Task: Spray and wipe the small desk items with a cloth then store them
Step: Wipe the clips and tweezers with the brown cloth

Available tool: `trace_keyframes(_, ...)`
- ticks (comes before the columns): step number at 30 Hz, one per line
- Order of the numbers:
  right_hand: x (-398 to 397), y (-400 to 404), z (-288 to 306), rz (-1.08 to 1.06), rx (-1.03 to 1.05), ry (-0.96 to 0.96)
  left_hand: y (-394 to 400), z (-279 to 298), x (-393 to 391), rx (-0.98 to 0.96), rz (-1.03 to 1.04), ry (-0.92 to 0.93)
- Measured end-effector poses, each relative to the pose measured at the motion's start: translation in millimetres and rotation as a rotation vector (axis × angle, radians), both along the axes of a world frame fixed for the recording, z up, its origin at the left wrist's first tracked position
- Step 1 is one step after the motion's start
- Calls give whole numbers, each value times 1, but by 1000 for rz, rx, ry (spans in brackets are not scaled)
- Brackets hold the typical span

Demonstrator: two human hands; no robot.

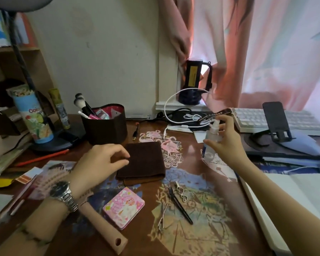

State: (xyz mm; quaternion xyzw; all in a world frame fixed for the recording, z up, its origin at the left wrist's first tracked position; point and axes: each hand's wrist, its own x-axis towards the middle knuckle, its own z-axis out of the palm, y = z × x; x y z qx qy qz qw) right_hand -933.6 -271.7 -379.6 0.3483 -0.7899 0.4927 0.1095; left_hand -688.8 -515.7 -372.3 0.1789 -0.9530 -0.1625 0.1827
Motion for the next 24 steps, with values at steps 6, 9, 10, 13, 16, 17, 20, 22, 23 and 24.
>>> trace_keyframes(6,-18,-7,-11,-5,-8,8,2,-5,-21,31,-20,-20)
trace_keyframes(9,-22,-8,-14,-9,3,-4,2,-7,-25,46,-17,-35)
trace_keyframes(10,-23,-8,-15,-14,-1,-7,2,-7,-26,49,-19,-37)
trace_keyframes(13,-26,-11,-18,-33,-19,-5,2,-8,-28,57,-27,-43)
trace_keyframes(16,-28,-11,-18,-21,-25,-47,3,-8,-29,55,-33,-51)
trace_keyframes(17,-29,-11,-19,-12,-22,-62,3,-8,-29,53,-34,-52)
trace_keyframes(20,-29,-9,-20,4,-31,-92,3,-8,-29,58,-35,-47)
trace_keyframes(22,-30,-10,-21,5,-34,-92,3,-8,-28,58,-36,-46)
trace_keyframes(23,-30,-9,-21,9,-33,-92,3,-7,-27,56,-34,-46)
trace_keyframes(24,-29,-9,-21,18,-34,-94,3,-7,-26,54,-32,-47)
